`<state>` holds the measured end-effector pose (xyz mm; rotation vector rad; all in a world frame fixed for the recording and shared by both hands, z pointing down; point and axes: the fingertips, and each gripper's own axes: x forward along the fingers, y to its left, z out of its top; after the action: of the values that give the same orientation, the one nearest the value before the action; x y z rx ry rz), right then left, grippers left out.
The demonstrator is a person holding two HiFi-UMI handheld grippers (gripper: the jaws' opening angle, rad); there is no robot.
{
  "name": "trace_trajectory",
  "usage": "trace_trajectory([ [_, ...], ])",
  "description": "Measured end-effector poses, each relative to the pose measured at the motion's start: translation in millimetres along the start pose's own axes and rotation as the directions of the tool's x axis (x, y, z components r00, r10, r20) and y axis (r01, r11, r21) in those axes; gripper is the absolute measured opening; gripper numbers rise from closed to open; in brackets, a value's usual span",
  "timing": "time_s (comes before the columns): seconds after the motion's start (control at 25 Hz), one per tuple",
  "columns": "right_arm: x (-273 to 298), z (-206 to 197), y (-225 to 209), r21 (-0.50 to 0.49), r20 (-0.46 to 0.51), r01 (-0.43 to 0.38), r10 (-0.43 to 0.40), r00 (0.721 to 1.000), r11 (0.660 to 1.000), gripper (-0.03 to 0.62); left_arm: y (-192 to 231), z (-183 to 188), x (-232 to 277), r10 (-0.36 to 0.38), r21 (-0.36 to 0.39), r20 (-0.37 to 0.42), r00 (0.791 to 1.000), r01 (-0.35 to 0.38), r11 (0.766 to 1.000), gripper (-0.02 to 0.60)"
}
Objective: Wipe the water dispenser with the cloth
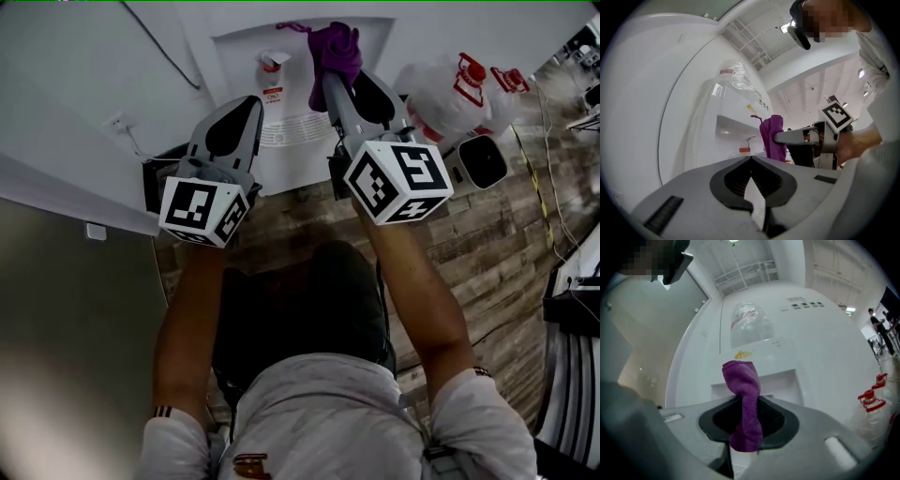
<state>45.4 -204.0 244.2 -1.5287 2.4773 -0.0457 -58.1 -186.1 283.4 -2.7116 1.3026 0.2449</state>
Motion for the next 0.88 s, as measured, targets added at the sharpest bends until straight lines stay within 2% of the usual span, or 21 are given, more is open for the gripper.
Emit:
trace_trajectory([
  [0.2, -13.9, 8.5, -32.8, -0.019, 0.034, 0.047, -0.046, 0.998, 0.999, 0.100, -7.8, -10.3, 2.9, -0.015, 0.004, 0.002, 1.000, 0.015, 1.000, -0.002],
  [0.44, -21.5, 16.9, -78.1, 0.012, 0.075, 0.108, -0.109, 0.991, 0.994, 0.100, -8.4, -15.5, -0.5, -0.012, 0.016, 0.008, 1.000, 0.012, 1.000, -0.002],
  [0.88, -13.8, -11.7, -133.1, -0.099, 0.053, 0.181, -0.177, 0.983, 0.978, 0.101, 1.5, -47.9, -18.6, 0.024, 0.034, -0.001, 1.000, -0.024, 0.999, -0.002],
])
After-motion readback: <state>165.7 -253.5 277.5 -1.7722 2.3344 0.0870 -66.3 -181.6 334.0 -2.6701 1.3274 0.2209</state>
